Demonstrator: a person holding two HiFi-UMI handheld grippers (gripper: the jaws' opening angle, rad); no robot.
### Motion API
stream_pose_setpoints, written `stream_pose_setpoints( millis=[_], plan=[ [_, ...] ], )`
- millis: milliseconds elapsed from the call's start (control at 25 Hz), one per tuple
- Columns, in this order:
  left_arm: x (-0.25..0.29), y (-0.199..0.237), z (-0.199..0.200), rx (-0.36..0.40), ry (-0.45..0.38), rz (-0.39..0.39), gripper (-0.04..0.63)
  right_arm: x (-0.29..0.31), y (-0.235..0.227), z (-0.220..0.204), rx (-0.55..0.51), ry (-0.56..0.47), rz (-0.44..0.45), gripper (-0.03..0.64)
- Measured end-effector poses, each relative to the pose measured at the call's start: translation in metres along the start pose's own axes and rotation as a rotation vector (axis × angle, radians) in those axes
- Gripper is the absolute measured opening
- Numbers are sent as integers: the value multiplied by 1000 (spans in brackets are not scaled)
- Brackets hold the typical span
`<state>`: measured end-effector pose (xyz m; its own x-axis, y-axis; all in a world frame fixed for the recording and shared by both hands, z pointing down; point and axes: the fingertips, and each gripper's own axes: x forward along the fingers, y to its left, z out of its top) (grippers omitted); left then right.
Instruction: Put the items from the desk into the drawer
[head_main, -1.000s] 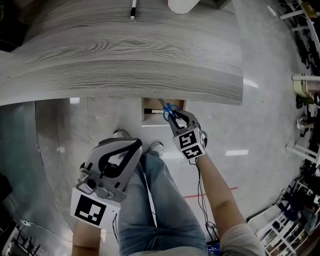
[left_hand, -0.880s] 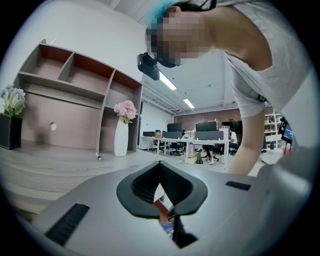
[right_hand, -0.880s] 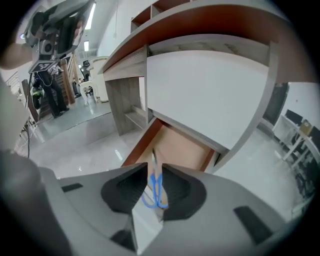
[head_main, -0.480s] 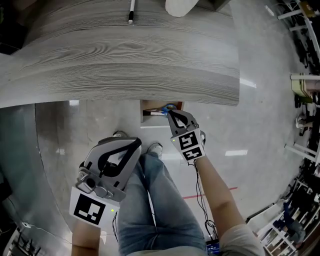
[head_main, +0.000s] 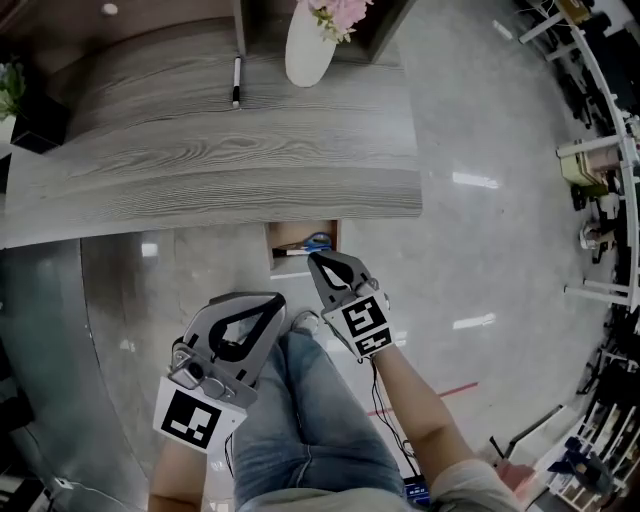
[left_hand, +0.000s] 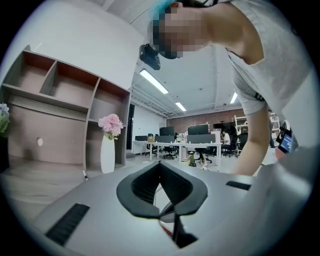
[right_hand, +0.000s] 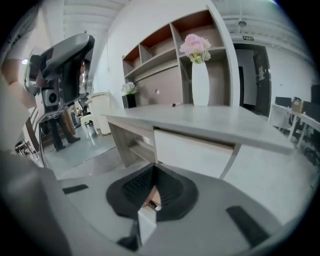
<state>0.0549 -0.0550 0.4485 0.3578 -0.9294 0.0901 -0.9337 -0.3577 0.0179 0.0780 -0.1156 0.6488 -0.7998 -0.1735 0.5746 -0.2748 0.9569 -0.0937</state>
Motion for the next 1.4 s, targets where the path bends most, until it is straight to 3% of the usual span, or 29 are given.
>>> stream_pose_setpoints(
  millis=[320,760,1080,1400],
  plan=[
    [7,-28,61,42,-19,-59,8,-82,27,96,21,-186,26,8],
    [-6,-57,126,113,-45,-49,8,-201,71,202,-5,-456,55,8],
    [-12,-85,149,133,-61,-21,8,-264,85,230,-41,-567,78,8],
    [-14,-98,159,143,-63,-21,8,-283,99,237,-79,-612,110,7]
  ],
)
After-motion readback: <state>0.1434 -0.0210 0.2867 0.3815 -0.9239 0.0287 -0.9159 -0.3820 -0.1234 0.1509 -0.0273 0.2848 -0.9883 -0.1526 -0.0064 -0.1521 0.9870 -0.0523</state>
